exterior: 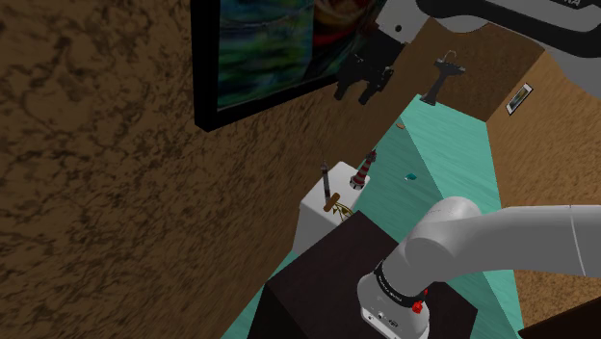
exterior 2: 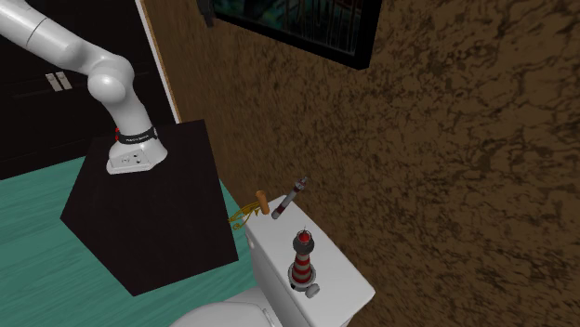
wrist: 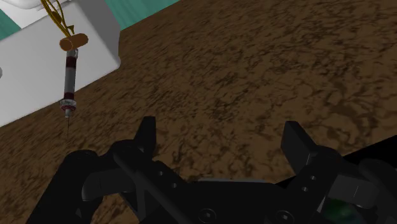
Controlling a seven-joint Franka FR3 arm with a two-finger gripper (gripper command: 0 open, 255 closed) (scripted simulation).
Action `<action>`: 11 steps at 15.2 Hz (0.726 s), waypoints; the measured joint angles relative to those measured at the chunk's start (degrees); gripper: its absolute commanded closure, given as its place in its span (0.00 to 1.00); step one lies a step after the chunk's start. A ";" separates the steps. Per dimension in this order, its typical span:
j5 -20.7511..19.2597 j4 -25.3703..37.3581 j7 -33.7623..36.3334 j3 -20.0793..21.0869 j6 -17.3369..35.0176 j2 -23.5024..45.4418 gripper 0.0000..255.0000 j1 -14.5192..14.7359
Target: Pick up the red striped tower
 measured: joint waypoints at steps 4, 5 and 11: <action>-0.77 -3.19 -2.11 -1.66 3.38 0.36 0.00 -0.50; -0.99 -4.43 -2.81 -2.19 4.88 0.66 0.00 -0.65; -2.85 -9.59 -9.03 -7.38 13.94 4.90 0.00 -1.98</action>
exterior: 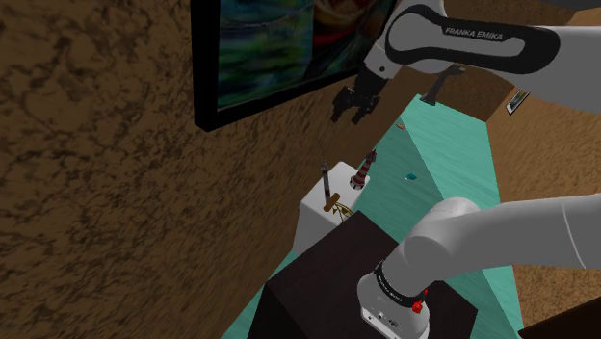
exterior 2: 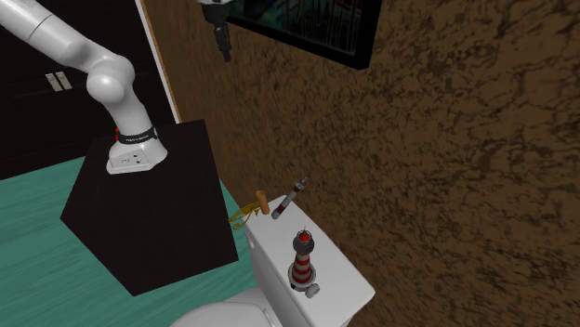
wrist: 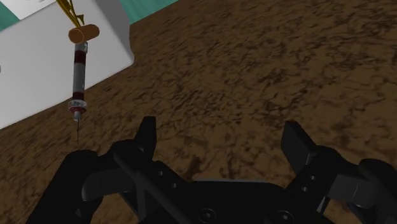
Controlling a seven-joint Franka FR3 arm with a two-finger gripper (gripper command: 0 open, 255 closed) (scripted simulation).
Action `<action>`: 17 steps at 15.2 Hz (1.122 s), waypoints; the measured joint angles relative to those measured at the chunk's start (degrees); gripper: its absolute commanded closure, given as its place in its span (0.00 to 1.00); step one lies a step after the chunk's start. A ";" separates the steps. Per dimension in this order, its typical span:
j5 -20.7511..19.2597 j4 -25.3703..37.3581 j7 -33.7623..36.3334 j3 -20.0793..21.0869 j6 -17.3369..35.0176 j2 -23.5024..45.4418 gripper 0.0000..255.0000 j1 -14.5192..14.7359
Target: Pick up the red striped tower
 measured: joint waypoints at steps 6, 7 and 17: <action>-0.55 -3.13 -6.28 -5.18 10.18 7.28 0.00 -0.61; -0.37 -3.28 -7.28 -5.98 11.89 8.90 0.00 -0.52; 6.60 -1.42 -22.11 -15.53 26.81 27.33 0.00 1.15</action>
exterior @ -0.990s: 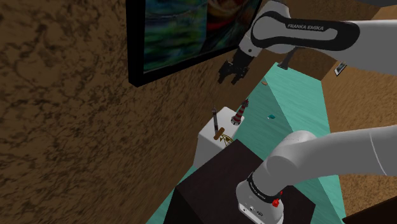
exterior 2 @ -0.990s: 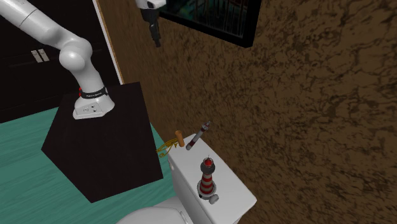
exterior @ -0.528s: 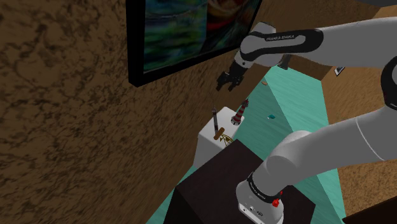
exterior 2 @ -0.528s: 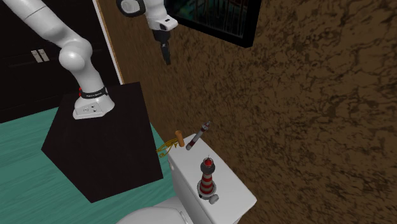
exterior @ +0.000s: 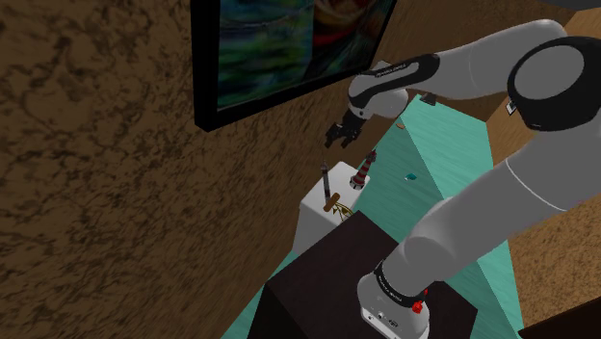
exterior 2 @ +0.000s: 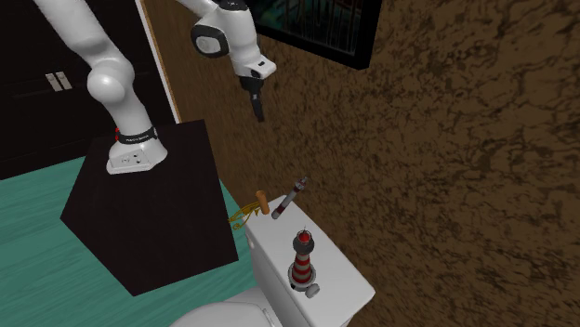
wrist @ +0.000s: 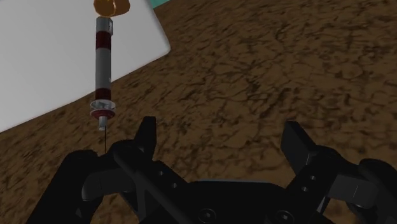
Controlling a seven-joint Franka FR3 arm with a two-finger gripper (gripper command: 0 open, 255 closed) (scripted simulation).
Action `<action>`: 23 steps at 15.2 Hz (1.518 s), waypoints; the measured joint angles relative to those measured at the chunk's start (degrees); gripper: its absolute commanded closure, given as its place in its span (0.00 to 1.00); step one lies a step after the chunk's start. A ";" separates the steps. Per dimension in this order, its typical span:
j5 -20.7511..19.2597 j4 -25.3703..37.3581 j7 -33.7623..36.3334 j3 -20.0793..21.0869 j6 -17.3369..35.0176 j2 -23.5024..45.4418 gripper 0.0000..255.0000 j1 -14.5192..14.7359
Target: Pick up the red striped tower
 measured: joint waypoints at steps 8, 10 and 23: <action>17.49 8.37 -18.60 -2.68 6.51 20.12 0.00 -1.37; 21.74 10.92 -23.04 -1.76 7.17 24.83 0.00 -3.33; 35.19 31.22 -36.23 6.24 8.17 50.27 0.00 -15.50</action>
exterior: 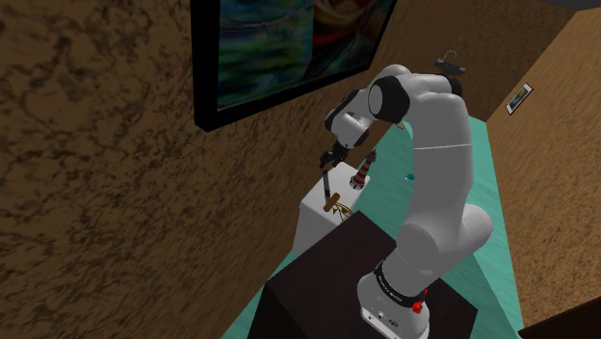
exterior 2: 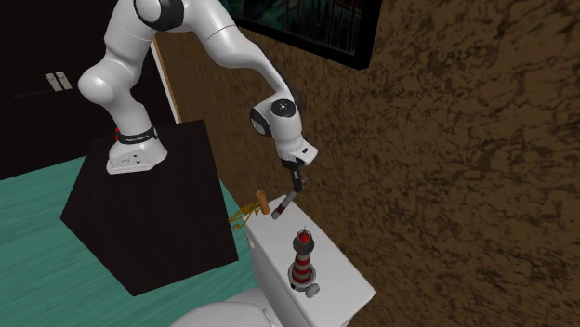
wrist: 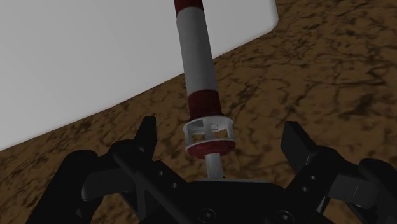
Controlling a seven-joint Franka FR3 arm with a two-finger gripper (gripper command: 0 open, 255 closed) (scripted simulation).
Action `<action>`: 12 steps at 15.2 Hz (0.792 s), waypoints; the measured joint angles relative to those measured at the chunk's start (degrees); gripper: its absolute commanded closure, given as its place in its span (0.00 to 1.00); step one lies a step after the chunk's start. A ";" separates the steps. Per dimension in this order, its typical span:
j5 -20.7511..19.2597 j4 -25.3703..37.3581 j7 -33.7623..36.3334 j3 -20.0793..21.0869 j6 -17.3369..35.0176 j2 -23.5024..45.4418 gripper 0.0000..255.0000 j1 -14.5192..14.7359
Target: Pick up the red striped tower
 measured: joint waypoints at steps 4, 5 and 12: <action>1.45 1.55 -1.26 1.32 1.27 2.90 0.00 -1.10; 1.75 1.86 -1.55 1.61 1.56 3.50 0.00 -1.33; 2.05 2.08 -1.84 1.87 1.84 3.94 1.00 -1.54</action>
